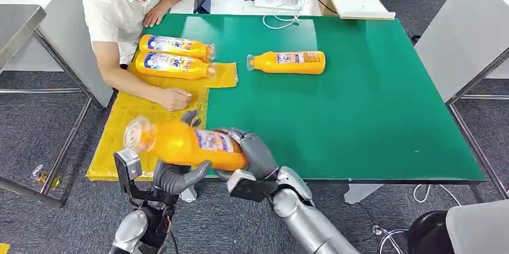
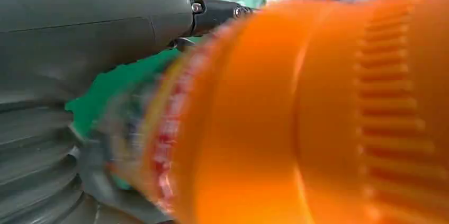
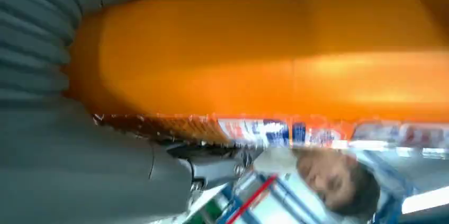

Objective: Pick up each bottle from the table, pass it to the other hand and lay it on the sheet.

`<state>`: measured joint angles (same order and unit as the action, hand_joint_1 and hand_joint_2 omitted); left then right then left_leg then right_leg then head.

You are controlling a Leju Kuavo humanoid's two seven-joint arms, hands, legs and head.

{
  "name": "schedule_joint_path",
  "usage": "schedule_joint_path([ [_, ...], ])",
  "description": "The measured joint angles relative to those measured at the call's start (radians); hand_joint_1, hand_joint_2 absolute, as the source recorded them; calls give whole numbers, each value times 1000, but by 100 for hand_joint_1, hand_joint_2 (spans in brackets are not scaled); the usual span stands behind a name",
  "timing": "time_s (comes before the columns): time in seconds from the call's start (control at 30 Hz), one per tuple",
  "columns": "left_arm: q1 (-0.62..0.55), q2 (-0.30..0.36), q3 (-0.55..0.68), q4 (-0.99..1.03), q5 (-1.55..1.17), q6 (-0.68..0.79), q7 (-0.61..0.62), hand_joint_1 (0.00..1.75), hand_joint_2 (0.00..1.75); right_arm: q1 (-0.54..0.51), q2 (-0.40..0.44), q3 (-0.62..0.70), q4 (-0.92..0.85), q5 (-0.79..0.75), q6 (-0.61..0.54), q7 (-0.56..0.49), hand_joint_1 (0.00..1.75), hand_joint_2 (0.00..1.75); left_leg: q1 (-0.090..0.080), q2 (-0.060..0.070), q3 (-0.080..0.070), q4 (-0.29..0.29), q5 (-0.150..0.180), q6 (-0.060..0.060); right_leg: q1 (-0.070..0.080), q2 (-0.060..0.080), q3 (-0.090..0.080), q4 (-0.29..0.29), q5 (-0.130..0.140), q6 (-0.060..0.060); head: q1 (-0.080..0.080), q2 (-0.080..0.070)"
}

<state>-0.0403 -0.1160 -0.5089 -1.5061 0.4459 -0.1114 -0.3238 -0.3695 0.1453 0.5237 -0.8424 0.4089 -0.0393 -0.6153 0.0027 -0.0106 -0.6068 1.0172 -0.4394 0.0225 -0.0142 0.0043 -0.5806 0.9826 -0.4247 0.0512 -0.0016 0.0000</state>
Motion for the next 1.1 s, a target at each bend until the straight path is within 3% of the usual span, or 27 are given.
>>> schedule_joint_path([
  [0.27,-4,0,-3,0,35,-62,-15,0,175,-34,15,29,81,-10,15,-24,175,175,0,0,0,0,0,0,0,0,-1,0,0,0,0,0],
  [0.3,-5,0,-1,0,47,-78,-14,37,175,-38,16,30,85,-10,17,-27,175,175,0,0,0,0,0,0,0,0,0,0,0,0,0,0],
  [0.33,-5,0,1,1,54,-91,-15,145,175,-41,16,31,89,-10,19,-31,175,175,0,0,0,0,0,0,0,0,0,0,0,0,0,0],
  [0.57,-13,1,17,17,59,-124,-21,145,175,-58,21,36,108,-12,32,-34,175,175,0,0,0,0,0,0,0,0,0,0,0,0,0,0],
  [0.6,-14,0,18,19,59,-124,-21,152,175,-60,21,37,111,-13,32,-34,175,175,0,0,0,0,0,0,0,0,-1,0,0,0,0,0],
  [0.63,-14,0,19,19,59,-124,-21,175,175,-61,21,38,112,-13,32,-34,175,175,0,0,0,0,0,0,0,0,-1,0,0,0,0,0],
  [0.73,-16,1,21,22,60,-125,-21,175,175,-65,21,41,117,-13,33,-34,175,175,0,0,0,0,0,0,0,0,-1,0,0,0,0,0],
  [0.77,-17,1,22,25,60,-126,-21,175,175,-67,21,42,119,-13,34,-35,150,175,0,0,0,0,0,0,0,0,-1,0,0,0,0,0],
  [0.8,-17,0,25,26,58,-128,-22,175,175,-67,22,43,119,-15,37,-39,17,175,0,0,0,0,0,0,0,0,-1,0,0,0,0,0],
  [0.83,-18,1,26,27,55,-129,-22,175,175,-66,22,43,119,-18,39,-42,0,175,0,0,0,0,0,0,0,0,-1,0,0,0,0,0],
  [0.93,-26,0,27,32,22,-117,-25,175,175,-62,24,47,119,-14,33,-43,0,175,0,0,0,0,0,0,0,0,0,0,0,0,0,0],
  [0.97,-30,0,27,35,12,-105,-24,175,175,-58,26,49,119,-13,25,-43,0,0,0,0,0,0,0,0,0,0,0,0,0,0,0,0],
  [1.1,-41,-11,28,44,-7,-33,-12,175,175,-29,37,61,76,-9,2,-34,0,0,0,0,0,0,0,0,0,0,-1,0,0,0,0,0],
])
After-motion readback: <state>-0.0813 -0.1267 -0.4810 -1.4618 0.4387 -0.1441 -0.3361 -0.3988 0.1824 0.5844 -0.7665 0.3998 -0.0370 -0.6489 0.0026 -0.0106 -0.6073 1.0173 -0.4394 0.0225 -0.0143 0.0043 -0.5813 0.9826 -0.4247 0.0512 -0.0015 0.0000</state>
